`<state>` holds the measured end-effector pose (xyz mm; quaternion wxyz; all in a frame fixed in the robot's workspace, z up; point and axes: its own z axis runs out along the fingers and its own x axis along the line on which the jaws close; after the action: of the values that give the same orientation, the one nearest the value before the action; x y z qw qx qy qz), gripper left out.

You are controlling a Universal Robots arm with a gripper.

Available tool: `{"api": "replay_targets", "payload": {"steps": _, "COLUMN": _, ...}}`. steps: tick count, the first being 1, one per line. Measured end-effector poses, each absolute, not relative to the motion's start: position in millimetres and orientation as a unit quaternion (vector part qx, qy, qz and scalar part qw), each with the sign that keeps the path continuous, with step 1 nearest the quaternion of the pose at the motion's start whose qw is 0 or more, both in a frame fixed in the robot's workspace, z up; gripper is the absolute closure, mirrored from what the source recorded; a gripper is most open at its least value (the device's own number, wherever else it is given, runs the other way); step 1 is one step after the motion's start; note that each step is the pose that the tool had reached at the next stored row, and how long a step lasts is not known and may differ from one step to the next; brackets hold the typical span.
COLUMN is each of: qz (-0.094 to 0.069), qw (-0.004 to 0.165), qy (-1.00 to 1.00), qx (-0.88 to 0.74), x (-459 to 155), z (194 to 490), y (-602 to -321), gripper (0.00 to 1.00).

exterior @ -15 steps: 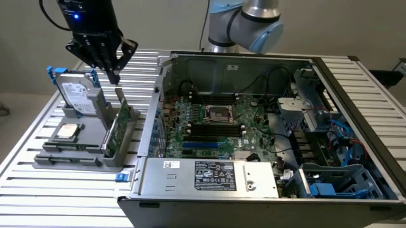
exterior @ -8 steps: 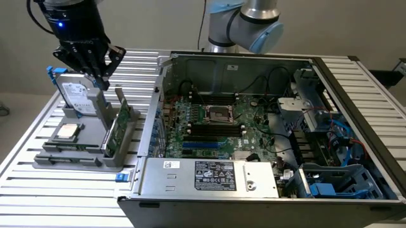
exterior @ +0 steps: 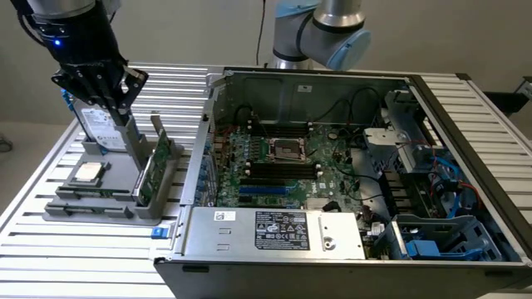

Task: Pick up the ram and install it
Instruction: 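Reach for the ram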

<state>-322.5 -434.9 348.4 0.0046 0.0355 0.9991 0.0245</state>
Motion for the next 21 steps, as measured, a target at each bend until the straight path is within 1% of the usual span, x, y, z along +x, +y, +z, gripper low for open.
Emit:
{"api": "replay_targets", "payload": {"steps": 12, "qz": 0.024, "qw": 0.003, "qy": 0.999, "qx": 0.036, "x": -369.2, "z": 337.5, "y": -444.9, "gripper": 0.89}}
{"api": "replay_targets", "payload": {"steps": 18, "qz": 0.024, "qw": 0.000, "qy": 0.999, "qx": 0.035, "x": -372.5, "z": 333.8, "y": -463.4, "gripper": 0.89}}
{"api": "replay_targets", "payload": {"steps": 21, "qz": 0.024, "qw": -0.004, "qy": 0.999, "qx": 0.034, "x": -373.5, "z": 331.8, "y": -469.5, "gripper": 0.89}}
